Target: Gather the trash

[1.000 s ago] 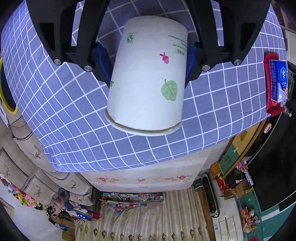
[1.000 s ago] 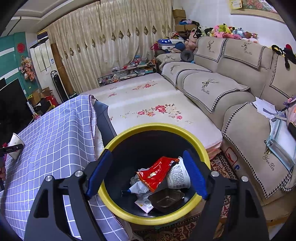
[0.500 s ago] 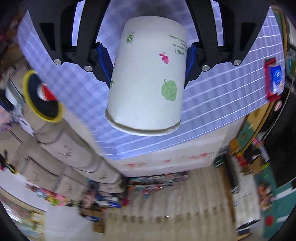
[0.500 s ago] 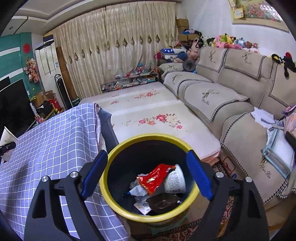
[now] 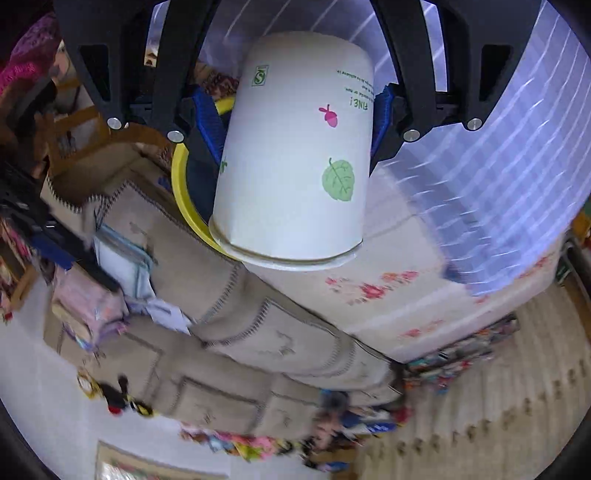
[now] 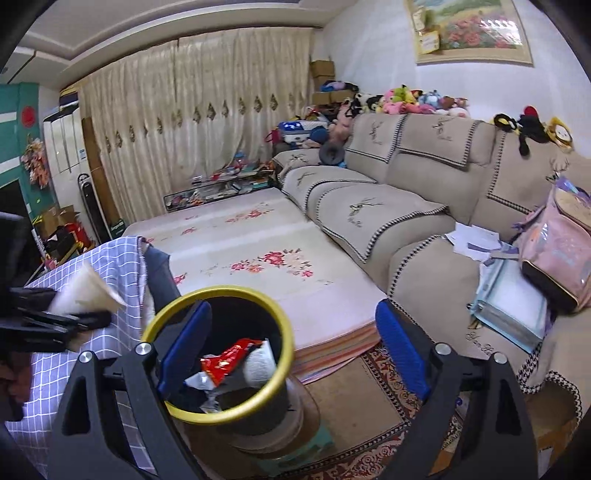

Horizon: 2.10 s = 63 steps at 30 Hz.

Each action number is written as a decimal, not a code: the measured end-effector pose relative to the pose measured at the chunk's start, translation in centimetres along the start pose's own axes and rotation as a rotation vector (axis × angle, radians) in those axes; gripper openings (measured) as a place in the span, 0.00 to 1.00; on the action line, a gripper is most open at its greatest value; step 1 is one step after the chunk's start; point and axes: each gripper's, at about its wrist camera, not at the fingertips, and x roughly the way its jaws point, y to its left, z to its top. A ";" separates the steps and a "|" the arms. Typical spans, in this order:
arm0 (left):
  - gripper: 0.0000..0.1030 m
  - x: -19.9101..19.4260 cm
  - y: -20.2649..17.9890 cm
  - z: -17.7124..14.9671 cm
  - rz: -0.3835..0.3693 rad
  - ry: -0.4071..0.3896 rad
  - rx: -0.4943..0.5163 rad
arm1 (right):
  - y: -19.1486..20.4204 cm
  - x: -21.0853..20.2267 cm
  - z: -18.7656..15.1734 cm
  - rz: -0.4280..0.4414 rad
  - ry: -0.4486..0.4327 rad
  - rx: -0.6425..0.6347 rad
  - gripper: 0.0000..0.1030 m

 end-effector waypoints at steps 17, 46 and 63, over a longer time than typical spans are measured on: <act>0.83 5.7 1.3 2.1 0.084 0.051 -0.094 | -1.1 0.3 -0.3 0.059 0.000 0.024 0.83; 0.96 -38.5 2.8 -30.1 0.867 -0.442 -0.664 | 14.7 -15.9 -2.9 0.486 -0.074 -0.251 0.94; 0.96 -37.6 1.2 -31.9 0.828 -0.412 -0.683 | 16.4 -17.0 -3.7 0.470 -0.072 -0.287 0.94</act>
